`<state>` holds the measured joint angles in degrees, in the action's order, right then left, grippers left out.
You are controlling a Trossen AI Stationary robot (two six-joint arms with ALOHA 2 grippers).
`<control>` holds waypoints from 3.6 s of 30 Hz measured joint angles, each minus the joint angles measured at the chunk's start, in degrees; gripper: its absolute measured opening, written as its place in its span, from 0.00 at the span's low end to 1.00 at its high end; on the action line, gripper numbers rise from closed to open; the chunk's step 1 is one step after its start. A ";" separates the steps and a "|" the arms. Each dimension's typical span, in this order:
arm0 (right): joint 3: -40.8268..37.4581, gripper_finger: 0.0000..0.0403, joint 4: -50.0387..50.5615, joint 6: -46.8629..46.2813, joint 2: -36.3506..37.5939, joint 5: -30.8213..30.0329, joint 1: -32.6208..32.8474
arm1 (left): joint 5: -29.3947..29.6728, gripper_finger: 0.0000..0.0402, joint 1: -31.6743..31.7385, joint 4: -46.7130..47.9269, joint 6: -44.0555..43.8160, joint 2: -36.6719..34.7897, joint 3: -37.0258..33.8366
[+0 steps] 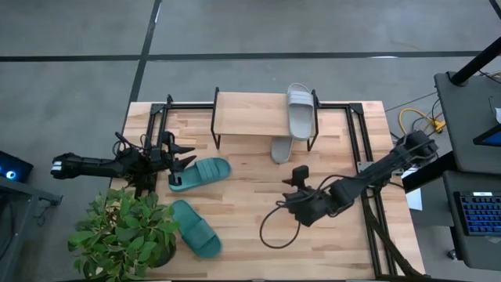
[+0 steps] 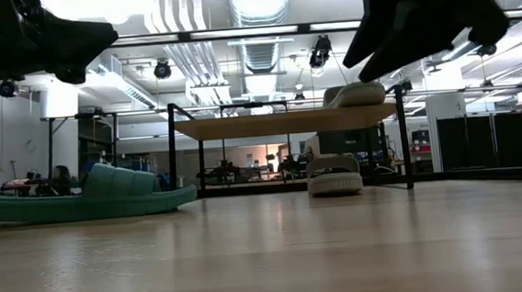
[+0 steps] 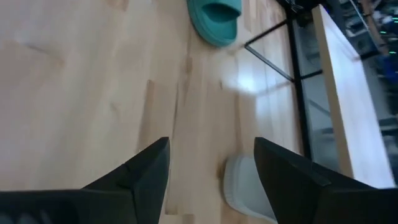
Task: Pick and place slides into the shelf
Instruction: Put the gray slipper on the shelf
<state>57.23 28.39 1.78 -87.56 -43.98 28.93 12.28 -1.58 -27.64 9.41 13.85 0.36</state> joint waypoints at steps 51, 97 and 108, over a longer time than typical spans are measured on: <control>-0.28 0.56 2.87 -3.51 -11.18 -3.58 -9.43 | -0.01 0.27 -0.02 -0.13 0.01 0.52 0.00; -0.46 0.56 -1.04 -3.18 -19.25 -6.68 -16.39 | 0.04 0.27 -0.02 -0.33 0.02 0.63 0.00; -0.46 0.56 -6.26 2.91 -19.25 -4.21 -18.83 | 0.02 0.27 -0.01 -0.33 0.03 0.63 0.00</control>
<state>56.77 22.13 4.70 -106.80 -48.19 10.10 12.29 -1.60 -27.97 9.44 14.48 0.36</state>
